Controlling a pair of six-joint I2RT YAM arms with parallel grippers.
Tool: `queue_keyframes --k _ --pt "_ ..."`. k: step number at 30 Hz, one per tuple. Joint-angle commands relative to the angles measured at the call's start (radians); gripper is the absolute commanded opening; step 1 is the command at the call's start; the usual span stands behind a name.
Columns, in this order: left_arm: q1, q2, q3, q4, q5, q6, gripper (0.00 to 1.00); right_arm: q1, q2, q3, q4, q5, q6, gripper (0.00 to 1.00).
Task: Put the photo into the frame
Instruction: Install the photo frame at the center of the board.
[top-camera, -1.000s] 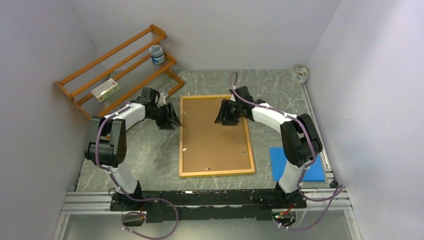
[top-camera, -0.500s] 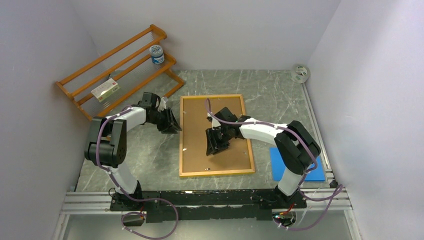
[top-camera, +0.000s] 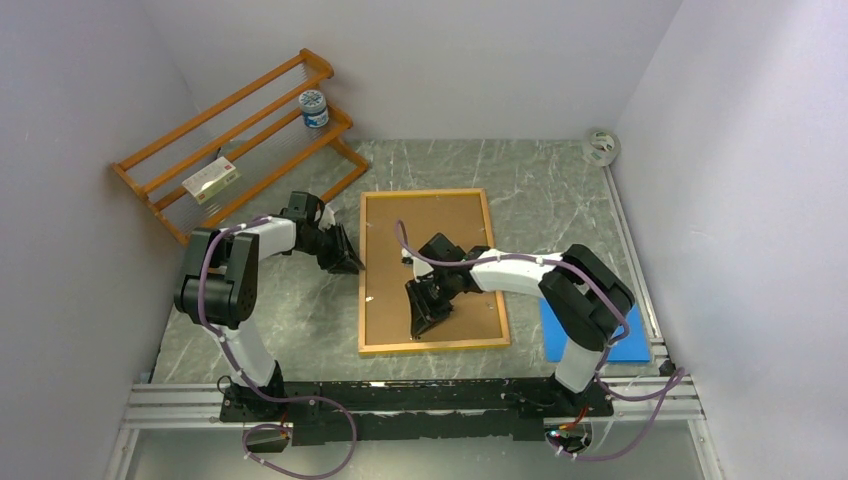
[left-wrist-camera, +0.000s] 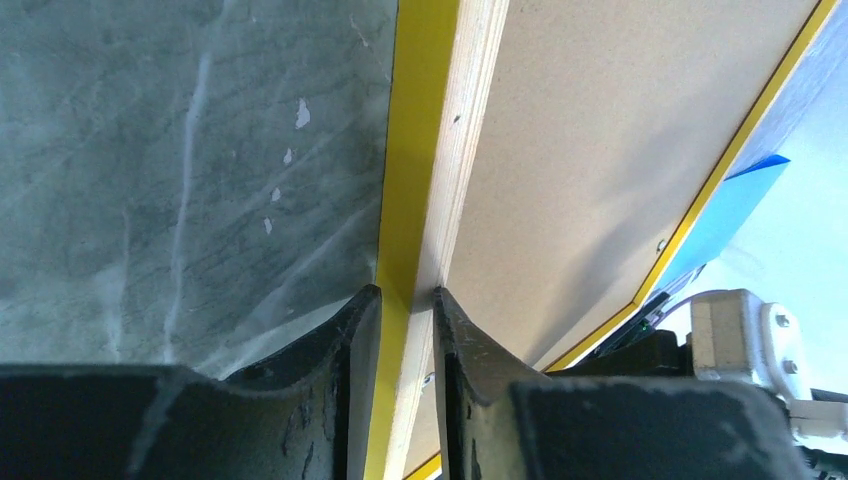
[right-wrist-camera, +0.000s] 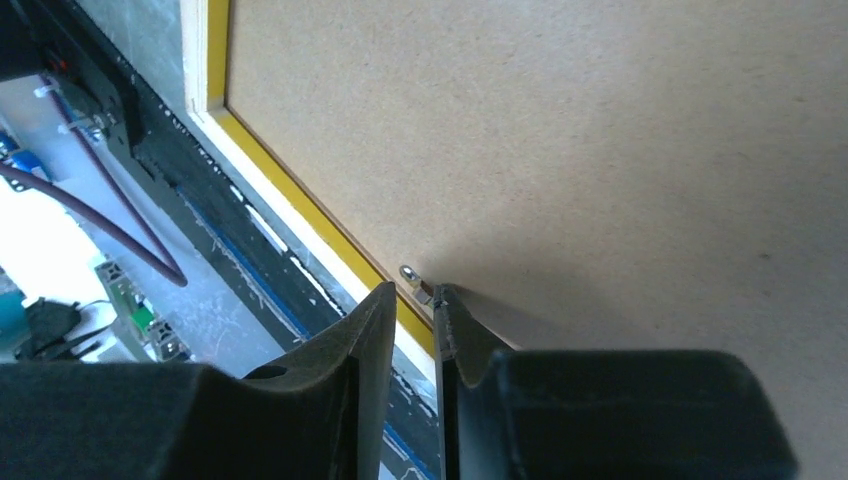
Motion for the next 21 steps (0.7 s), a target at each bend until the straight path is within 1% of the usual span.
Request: queue_keyframes --k 1,4,8,15,18,21 --pt "-0.004 0.016 0.002 0.006 -0.012 0.002 0.29 0.016 0.028 -0.029 0.046 -0.053 0.000 0.24" --pt "-0.004 0.021 -0.007 0.019 0.008 -0.012 0.29 0.022 0.045 -0.018 0.046 -0.076 -0.002 0.22" --pt "-0.009 0.029 -0.038 0.081 0.051 -0.057 0.25 0.024 0.070 -0.005 0.044 -0.101 -0.001 0.21" --pt "-0.024 0.013 -0.101 0.162 0.046 -0.131 0.22 0.024 0.095 0.000 0.093 -0.151 0.028 0.21" --pt "-0.025 0.004 -0.117 0.176 0.035 -0.148 0.22 0.023 0.094 0.006 0.110 -0.161 0.041 0.22" --pt "-0.025 -0.010 -0.125 0.186 0.026 -0.157 0.22 0.018 0.070 0.017 0.096 -0.124 0.045 0.26"
